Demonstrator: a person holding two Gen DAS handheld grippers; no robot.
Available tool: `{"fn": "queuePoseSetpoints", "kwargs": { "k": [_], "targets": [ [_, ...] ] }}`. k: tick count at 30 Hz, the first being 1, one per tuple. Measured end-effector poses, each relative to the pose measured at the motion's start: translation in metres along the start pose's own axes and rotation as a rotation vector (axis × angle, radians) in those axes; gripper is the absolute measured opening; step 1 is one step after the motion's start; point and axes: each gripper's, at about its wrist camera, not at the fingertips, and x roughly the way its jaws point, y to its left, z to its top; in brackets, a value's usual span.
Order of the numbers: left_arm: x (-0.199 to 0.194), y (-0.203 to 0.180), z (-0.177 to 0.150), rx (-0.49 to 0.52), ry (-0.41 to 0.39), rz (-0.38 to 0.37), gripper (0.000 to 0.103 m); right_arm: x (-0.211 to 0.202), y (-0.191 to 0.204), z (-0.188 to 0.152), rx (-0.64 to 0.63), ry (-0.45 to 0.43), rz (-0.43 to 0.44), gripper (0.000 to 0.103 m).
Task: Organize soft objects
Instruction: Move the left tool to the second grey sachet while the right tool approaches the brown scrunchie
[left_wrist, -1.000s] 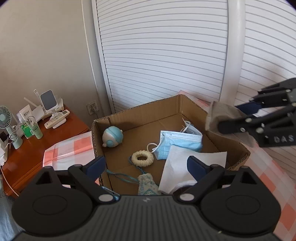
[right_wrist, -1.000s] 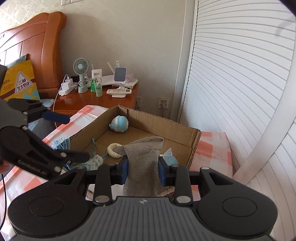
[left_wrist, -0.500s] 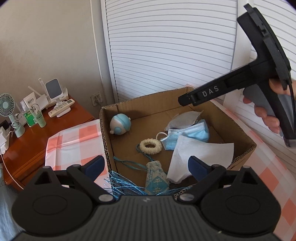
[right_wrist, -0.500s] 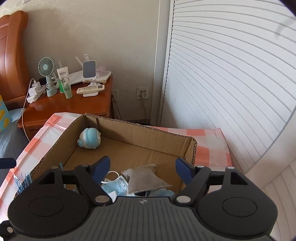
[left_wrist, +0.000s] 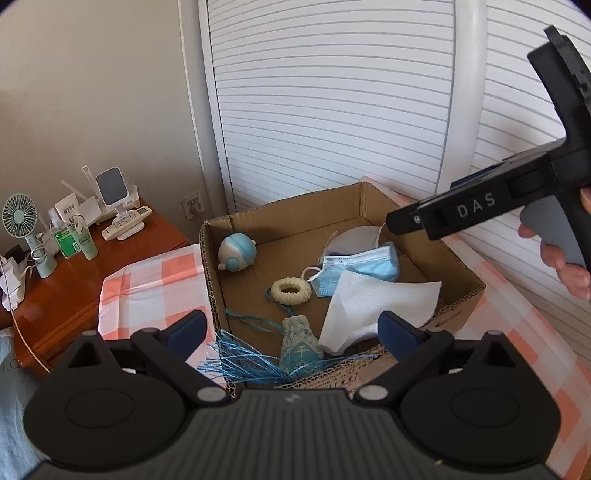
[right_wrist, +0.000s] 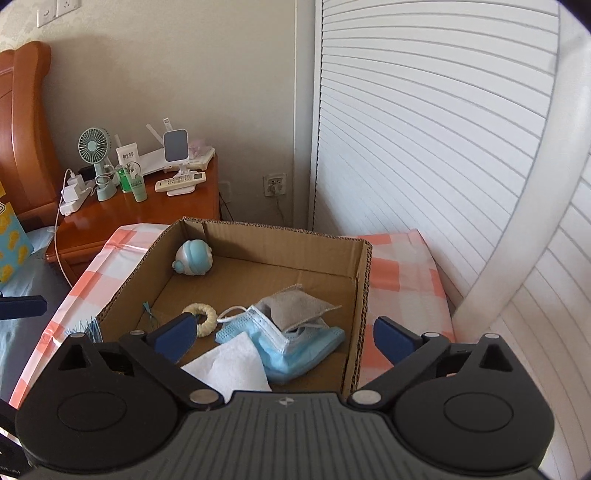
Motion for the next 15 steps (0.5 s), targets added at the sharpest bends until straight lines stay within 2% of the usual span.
{"fn": "queuePoseSetpoints", "kwargs": {
  "k": [4, 8, 13, 15],
  "targets": [
    [-0.015, -0.007, -0.008, 0.013, 0.004, -0.004, 0.099, -0.019, -0.001, -0.027, 0.024, 0.009, 0.028, 0.103],
    [-0.031, -0.015, -0.025, 0.016, 0.006, -0.002, 0.099, -0.037, 0.000, -0.057, 0.025, 0.004, 0.010, 0.103],
    [-0.047, -0.020, -0.057, -0.080, 0.013, 0.003, 0.100, -0.050, 0.007, -0.100, 0.026, -0.004, 0.020, 0.103],
    [-0.053, -0.023, -0.072, -0.100, 0.014, 0.029, 0.100, -0.051, 0.013, -0.118, 0.012, 0.002, 0.027, 0.103]
  ]
}}
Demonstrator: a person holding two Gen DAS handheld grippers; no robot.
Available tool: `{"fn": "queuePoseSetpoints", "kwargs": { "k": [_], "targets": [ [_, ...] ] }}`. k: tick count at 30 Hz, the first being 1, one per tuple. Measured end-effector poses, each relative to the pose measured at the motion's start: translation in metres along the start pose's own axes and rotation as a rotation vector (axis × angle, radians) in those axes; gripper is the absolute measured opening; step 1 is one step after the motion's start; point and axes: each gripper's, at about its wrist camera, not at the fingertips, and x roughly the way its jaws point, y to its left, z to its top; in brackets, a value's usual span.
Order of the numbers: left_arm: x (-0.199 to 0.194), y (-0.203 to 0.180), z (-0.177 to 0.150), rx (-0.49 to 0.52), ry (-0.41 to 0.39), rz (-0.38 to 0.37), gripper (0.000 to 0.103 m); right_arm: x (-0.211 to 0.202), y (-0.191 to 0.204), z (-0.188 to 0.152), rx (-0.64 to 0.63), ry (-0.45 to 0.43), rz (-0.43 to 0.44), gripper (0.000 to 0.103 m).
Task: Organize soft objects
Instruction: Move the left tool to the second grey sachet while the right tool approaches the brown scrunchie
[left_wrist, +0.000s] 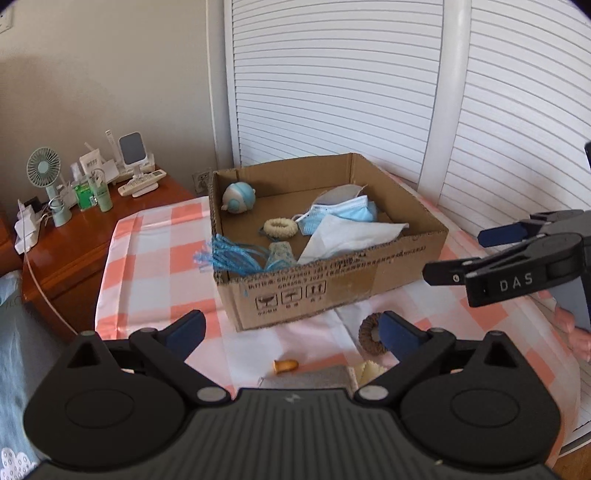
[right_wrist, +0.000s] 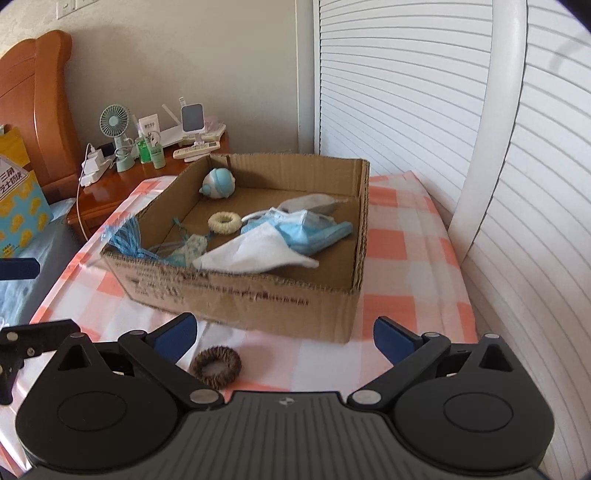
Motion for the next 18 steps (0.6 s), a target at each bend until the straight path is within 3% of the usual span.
{"fn": "queuePoseSetpoints", "kwargs": {
  "k": [3, 9, 18],
  "targets": [
    [-0.003, 0.002, -0.016, -0.026, 0.006, 0.036, 0.100, 0.000, 0.007, -0.023, 0.001, 0.006, 0.008, 0.103],
    [0.010, 0.006, -0.037, -0.061, 0.064, 0.021, 0.100, 0.003, 0.012, -0.051, 0.034, 0.033, 0.007, 0.103],
    [0.039, -0.002, -0.048, -0.063, 0.127, -0.020, 0.100, 0.014, 0.014, -0.059, 0.016, 0.067, -0.016, 0.103]
  ]
}}
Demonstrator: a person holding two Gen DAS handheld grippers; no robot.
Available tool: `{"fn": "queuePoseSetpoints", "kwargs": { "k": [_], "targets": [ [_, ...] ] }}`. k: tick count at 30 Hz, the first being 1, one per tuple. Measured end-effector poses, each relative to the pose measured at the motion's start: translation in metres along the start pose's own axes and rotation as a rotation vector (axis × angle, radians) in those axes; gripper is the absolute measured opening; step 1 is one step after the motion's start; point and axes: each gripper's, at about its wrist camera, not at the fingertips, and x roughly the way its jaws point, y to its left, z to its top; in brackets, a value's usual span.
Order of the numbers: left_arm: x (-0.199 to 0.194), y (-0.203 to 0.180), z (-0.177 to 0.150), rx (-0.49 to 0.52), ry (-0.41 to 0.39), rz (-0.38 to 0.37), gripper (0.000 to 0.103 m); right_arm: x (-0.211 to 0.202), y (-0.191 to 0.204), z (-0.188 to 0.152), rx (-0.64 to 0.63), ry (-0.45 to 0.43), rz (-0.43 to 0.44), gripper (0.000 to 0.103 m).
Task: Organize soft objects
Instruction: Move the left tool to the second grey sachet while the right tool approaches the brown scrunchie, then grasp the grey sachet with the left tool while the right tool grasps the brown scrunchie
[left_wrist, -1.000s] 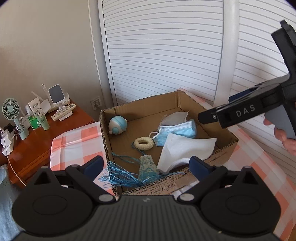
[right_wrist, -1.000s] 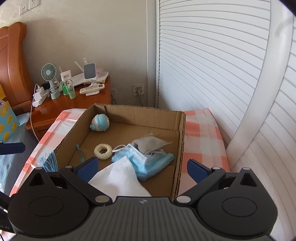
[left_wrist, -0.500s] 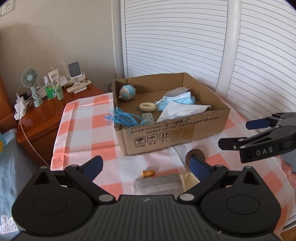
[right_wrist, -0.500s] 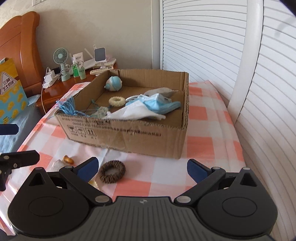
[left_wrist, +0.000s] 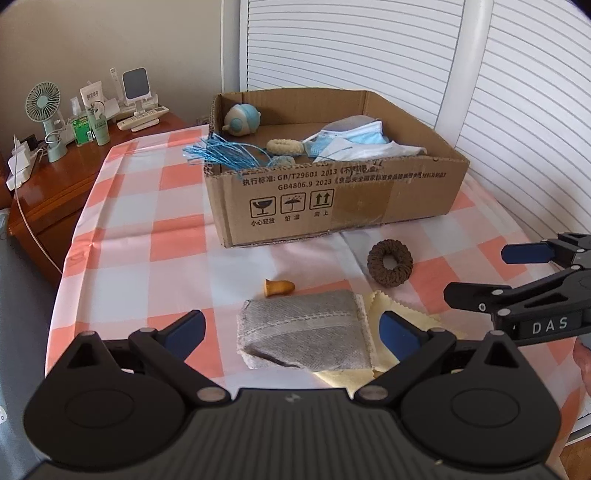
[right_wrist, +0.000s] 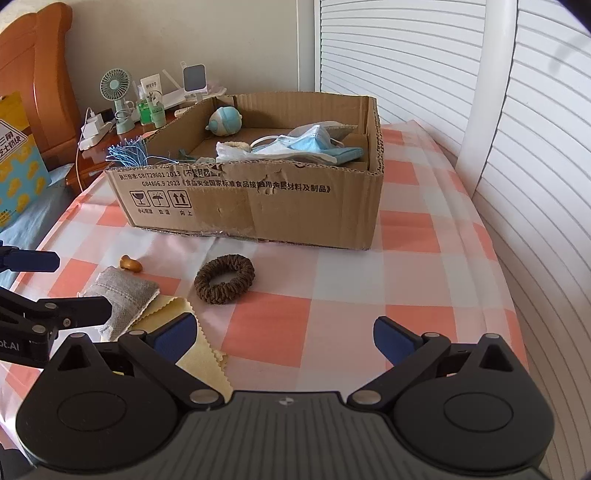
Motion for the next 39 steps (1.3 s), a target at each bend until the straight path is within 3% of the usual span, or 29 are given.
{"fn": "queuePoseSetpoints", "kwargs": {
  "k": [16, 19, 23, 30, 39],
  "targets": [
    [0.036, 0.006, -0.003, 0.001, 0.075, -0.041, 0.101, 0.053, 0.017, 0.034, -0.026, 0.003, 0.054, 0.103],
    [0.036, 0.010, -0.002, -0.009, 0.075, -0.036, 0.101, 0.071, 0.025, 0.033, -0.055, 0.038, 0.010, 0.103],
    [0.035, 0.023, -0.004, -0.027, 0.077, -0.003, 0.101, 0.072, 0.022, 0.029, -0.078, 0.023, -0.029, 0.103],
    [0.035, 0.029, -0.005, -0.036, 0.064, -0.008, 0.102, 0.068, 0.003, 0.021, -0.069, -0.004, -0.036, 0.103],
    [0.031, 0.040, -0.003, -0.145, 0.042, -0.089, 0.102, 0.065, 0.003, 0.018, -0.058, -0.023, -0.048, 0.103]
  ]
}}
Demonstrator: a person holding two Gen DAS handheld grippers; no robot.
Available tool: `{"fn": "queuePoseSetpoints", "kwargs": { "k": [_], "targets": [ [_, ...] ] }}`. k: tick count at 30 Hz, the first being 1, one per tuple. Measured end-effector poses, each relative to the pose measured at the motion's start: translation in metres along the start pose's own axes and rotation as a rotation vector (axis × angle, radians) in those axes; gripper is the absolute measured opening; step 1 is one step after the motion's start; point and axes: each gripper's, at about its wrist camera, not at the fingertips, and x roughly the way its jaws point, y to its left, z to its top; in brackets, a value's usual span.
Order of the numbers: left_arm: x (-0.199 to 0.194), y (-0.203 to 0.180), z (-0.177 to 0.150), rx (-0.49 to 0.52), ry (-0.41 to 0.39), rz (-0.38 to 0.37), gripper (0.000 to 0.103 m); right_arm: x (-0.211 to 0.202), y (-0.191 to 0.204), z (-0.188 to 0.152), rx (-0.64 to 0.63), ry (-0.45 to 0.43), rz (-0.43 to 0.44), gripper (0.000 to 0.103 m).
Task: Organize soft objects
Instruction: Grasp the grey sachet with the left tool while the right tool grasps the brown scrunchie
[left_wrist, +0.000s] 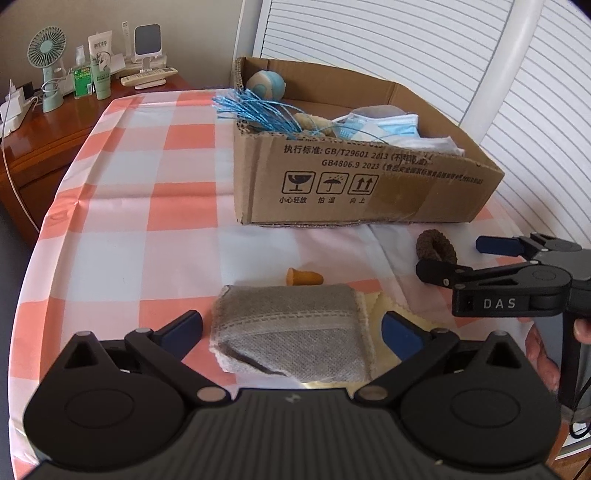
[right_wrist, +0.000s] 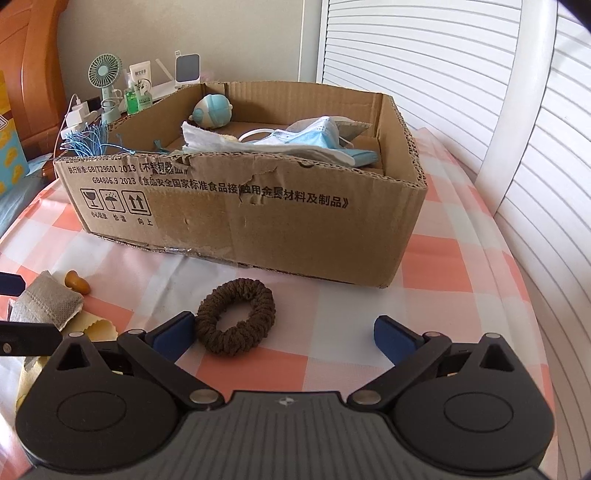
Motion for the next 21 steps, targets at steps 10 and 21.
{"fn": "queuePoseSetpoints", "kwargs": {
  "k": [10, 21],
  "targets": [
    [-0.002, -0.010, -0.002, 0.050, -0.014, 0.049, 0.075, -0.001, 0.000, -0.002, 0.001, -0.009, -0.001, 0.103],
    [-0.014, -0.008, 0.001, 0.034, -0.036, 0.020, 0.050, -0.002, 0.001, -0.002, -0.006, -0.009, 0.004, 0.103]
  ]
}}
